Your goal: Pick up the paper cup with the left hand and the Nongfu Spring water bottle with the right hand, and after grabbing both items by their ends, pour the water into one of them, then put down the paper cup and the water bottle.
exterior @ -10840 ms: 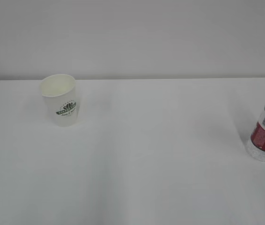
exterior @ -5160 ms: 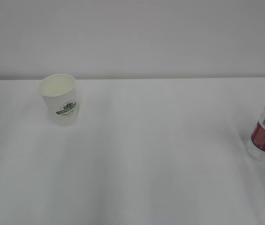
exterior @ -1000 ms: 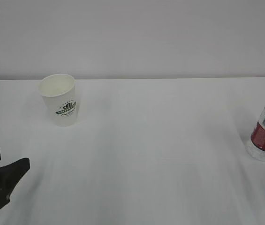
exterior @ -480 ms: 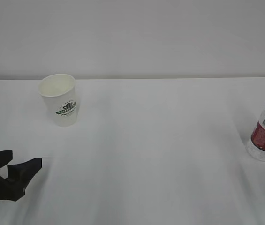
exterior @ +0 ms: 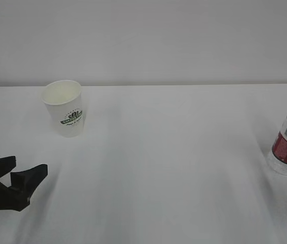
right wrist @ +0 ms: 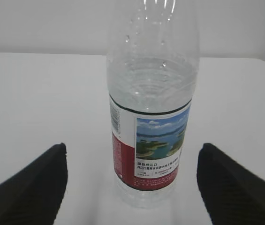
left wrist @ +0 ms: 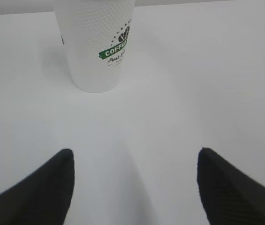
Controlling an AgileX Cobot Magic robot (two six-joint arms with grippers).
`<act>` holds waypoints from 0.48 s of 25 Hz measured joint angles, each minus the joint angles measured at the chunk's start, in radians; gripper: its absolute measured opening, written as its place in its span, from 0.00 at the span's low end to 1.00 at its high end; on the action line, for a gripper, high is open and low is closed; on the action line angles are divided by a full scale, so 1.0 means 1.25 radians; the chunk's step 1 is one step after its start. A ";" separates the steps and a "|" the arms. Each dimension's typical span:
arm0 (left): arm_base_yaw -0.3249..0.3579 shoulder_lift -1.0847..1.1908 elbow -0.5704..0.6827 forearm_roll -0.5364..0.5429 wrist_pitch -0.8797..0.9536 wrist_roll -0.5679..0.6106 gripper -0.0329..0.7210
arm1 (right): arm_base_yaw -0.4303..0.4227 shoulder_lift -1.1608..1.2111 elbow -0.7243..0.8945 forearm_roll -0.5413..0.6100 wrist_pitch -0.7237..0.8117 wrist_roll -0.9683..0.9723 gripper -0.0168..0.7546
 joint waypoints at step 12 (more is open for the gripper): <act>0.000 0.000 0.000 0.000 0.000 0.000 0.83 | 0.000 0.124 0.000 0.004 -0.045 -0.009 0.86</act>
